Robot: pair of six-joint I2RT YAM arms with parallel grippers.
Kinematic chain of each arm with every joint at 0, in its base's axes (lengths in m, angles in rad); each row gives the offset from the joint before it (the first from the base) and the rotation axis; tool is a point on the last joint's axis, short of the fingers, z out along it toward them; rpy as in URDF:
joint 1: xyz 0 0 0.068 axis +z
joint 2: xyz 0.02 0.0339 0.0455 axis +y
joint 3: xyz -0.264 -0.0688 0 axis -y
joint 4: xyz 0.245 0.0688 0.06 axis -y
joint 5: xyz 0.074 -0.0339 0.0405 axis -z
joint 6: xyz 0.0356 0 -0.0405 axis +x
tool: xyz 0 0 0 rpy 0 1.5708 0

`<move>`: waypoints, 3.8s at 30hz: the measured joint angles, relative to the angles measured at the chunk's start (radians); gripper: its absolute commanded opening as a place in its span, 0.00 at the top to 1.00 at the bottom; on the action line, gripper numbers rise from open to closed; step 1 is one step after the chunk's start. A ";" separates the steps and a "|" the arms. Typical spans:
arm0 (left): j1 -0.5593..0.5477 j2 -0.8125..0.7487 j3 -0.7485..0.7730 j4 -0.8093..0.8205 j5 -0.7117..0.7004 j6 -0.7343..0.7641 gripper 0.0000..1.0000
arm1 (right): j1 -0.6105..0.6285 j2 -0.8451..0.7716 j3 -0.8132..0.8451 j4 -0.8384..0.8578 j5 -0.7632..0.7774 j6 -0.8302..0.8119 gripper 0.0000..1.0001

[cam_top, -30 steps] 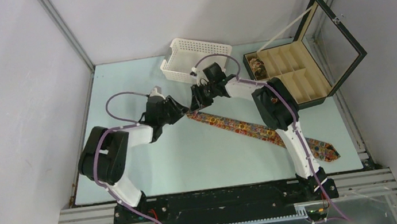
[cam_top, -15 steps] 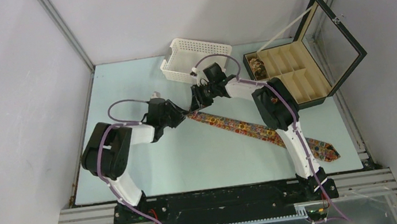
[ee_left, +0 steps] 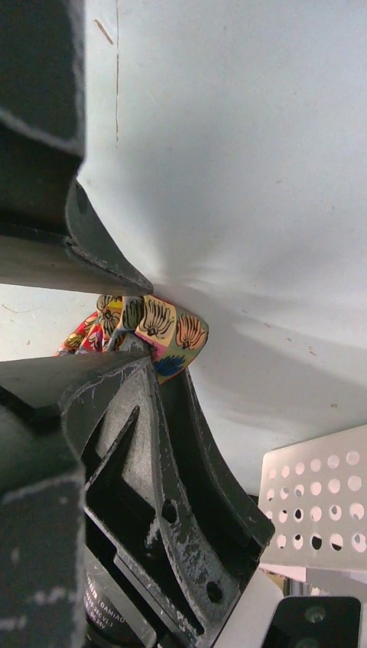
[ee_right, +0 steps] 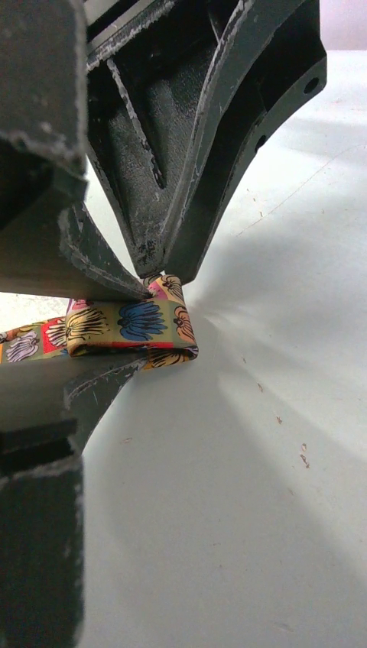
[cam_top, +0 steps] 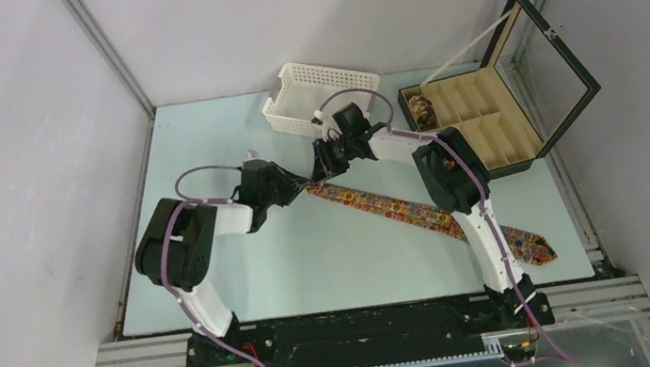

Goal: Roll the ties
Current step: Roll the tie at the center of the board.

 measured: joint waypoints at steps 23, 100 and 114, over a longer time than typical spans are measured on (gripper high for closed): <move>0.010 0.036 0.024 -0.006 -0.006 -0.008 0.93 | 0.001 0.000 0.000 0.000 0.000 0.000 0.68; -0.237 -0.111 0.132 -0.266 -0.597 0.724 1.00 | -0.062 -0.273 -0.281 0.079 0.145 0.059 0.65; -0.369 -0.070 0.167 -0.285 -0.838 0.894 1.00 | -0.068 -0.288 -0.296 0.084 0.147 0.063 0.65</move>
